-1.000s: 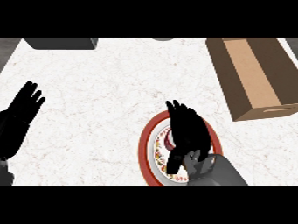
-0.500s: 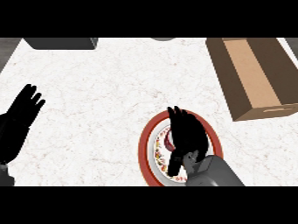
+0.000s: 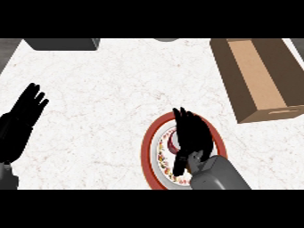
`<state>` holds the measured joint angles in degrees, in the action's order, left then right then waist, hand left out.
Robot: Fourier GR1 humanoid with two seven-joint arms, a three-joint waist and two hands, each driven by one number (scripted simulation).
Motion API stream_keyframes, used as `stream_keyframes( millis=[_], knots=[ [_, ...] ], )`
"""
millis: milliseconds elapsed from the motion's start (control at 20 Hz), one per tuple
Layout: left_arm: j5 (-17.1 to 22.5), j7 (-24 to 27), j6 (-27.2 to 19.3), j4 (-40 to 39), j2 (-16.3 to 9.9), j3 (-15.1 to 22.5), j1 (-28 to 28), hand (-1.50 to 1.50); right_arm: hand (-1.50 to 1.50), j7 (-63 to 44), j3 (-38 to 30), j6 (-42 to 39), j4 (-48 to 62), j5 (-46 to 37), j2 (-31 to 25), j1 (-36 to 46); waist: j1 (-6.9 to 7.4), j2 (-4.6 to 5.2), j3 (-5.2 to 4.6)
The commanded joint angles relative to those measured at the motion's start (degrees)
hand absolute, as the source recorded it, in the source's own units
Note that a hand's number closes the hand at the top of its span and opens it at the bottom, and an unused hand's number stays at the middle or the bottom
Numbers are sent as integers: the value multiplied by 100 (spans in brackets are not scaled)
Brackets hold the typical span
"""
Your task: Pick the can from the plate and place it in the cardboard box
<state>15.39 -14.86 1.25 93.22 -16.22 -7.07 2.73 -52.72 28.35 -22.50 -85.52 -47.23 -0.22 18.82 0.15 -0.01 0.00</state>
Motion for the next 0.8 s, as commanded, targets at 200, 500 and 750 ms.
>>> stream_keyframes(
  millis=[200,500,750],
  knots=[
    [-73,-89,193,96,37,-179,-62,0,150,945,-119,495,612,-486,-85,126,7,2,0],
    [57,-386,309,445,78,-342,-228,0,150,914,88,358,77,-740,-41,-287,-2,-4,0],
    [6,-196,350,136,87,-209,145,0,150,425,-1617,924,2385,-331,20,1899,262,119,3]
  ],
)
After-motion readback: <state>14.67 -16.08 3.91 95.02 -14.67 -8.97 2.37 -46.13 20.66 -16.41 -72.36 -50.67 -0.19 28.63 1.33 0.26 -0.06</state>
